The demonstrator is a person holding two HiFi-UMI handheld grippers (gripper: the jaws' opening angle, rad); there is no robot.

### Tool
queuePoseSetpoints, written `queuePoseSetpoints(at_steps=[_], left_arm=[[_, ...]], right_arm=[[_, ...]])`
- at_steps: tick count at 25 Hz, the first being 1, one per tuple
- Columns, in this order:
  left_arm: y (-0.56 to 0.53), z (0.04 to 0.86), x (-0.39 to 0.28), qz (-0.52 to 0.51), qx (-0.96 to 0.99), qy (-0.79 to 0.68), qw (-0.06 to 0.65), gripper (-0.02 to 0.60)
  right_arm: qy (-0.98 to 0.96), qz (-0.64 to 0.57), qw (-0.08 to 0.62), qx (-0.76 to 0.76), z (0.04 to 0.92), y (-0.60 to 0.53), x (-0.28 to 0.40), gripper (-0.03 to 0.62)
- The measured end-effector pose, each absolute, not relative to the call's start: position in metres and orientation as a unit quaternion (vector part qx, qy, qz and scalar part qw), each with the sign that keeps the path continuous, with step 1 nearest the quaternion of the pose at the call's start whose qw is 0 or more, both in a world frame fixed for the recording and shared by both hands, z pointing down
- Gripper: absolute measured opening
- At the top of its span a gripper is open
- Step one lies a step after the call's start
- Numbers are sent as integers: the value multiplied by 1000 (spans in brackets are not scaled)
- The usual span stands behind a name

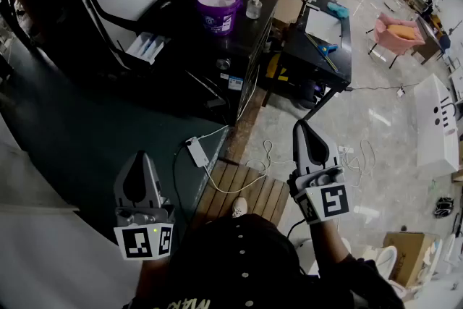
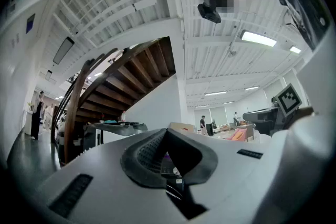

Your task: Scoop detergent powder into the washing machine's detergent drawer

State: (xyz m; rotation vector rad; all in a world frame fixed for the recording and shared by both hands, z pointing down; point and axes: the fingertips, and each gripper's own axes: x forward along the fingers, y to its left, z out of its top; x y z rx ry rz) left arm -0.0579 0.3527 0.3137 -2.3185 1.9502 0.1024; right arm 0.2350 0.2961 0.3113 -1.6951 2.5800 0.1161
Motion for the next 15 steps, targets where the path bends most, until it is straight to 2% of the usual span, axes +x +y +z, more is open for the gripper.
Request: queuePoseSetpoints(at_steps=[15], left_arm=[[347,316,-58,30,-759,648,53,15]], right_arm=[[844,28,36,-535,314,289,231,29]])
